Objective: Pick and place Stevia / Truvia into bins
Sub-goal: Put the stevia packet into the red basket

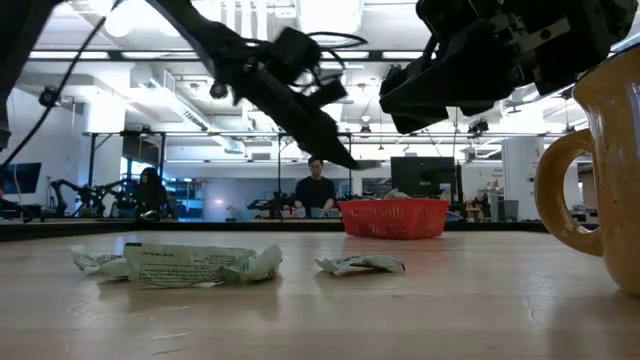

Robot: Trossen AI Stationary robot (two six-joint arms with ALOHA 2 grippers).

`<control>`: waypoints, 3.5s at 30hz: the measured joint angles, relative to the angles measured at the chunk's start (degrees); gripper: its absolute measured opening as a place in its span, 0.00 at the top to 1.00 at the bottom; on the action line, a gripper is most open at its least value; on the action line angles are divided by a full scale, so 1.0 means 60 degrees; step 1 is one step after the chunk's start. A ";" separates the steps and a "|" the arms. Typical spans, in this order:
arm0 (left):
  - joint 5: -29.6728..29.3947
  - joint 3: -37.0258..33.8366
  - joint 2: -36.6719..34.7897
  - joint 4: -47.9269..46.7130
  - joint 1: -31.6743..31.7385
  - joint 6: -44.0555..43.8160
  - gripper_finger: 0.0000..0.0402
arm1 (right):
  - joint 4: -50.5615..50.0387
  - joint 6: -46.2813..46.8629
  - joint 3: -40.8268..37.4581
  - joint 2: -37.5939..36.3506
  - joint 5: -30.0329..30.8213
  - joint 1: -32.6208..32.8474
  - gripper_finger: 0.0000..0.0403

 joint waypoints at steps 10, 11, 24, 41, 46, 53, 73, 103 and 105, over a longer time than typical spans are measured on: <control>-0.0046 0.2020 0.1544 -0.1157 0.0170 -0.0084 1.00 | 0.0032 0.0231 0.0276 0.0756 0.0016 0.0128 0.78; -0.0096 0.2089 0.1592 -0.1283 0.0172 -0.0084 0.99 | 0.0023 0.0220 0.0342 0.0845 0.0020 0.0127 0.78; -0.0254 0.2192 0.0985 -0.2589 0.0204 -0.0008 0.54 | 0.0095 0.0407 0.0535 0.1309 0.0018 0.0176 0.78; -0.0723 -0.1335 -0.4658 -0.3912 -0.0098 -0.0590 0.47 | -0.0337 0.0362 0.1862 0.3101 -0.1257 0.0178 0.71; -0.0954 -0.2718 -0.6297 -0.3174 -0.0098 -0.0721 0.47 | -0.0571 0.0335 0.2072 0.3290 -0.1228 0.0171 0.69; -0.1012 -0.4009 -0.7898 -0.2205 -0.0098 -0.1103 0.47 | -0.1339 0.0210 0.2403 0.3406 -0.1185 0.0113 0.67; -0.1034 -0.4383 -0.8379 -0.1882 -0.0098 -0.1344 0.47 | -0.4596 -0.0433 0.3624 0.3064 -0.1084 0.0357 0.64; -0.1030 -0.4485 -0.8346 -0.1881 -0.0098 -0.1341 0.47 | -0.4597 -0.1070 0.3887 0.3822 -0.0121 0.0350 0.68; -0.1024 -0.4488 -0.8328 -0.1882 -0.0098 -0.1347 0.47 | -0.4713 -0.1074 0.4132 0.4054 -0.0153 0.0342 0.68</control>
